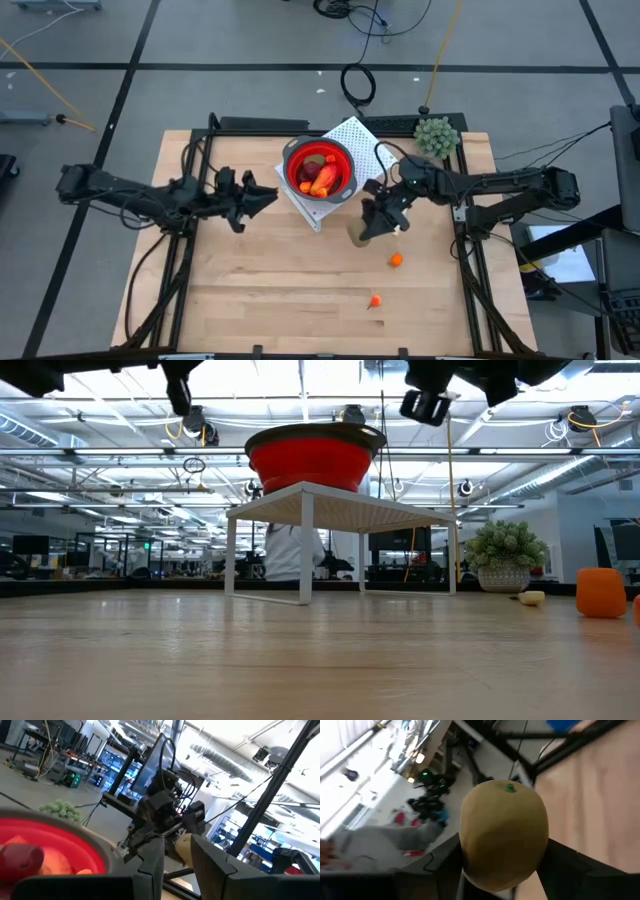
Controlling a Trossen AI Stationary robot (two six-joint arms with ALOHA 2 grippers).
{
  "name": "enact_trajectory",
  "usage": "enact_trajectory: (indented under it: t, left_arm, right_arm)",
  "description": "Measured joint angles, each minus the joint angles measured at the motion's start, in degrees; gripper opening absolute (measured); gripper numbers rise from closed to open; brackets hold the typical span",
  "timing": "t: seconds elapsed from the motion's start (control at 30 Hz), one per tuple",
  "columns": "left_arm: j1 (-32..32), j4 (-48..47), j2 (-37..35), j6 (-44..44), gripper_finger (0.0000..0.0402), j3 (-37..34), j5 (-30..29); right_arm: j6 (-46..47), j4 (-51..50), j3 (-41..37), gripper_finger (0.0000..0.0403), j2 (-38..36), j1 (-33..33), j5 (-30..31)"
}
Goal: Pick & Place Fruit
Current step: Put the kiwi into the red strainer
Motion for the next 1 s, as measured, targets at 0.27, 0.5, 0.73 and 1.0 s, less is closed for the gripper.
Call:
enact_trajectory:
  t: [0.27, 0.5, 0.73, 1.0]
  left_arm:
    - [0.00, -0.12, 3.11, 4.43, 0.0093, 5.43, 0.07]
    - [0.00, -0.19, 5.73, 8.85, 0.0093, 9.45, 0.09]
    - [0.00, -0.13, 10.96, 12.29, 0.0093, 14.80, 0.27]
    - [0.00, -0.16, 14.87, 16.70, 0.0093, 18.80, 1.52]
  right_arm:
    - [-13.66, 0.06, 0.00, 0.0210, 0.00, -2.38, 5.78]
    - [-20.32, 2.17, 0.00, 0.0210, -0.11, -5.50, 8.09]
    - [-26.60, 1.82, 1.27, 0.0210, -0.59, -7.94, 10.24]
    - [-36.05, -0.60, 4.75, 0.0210, -0.61, -8.79, 12.67]
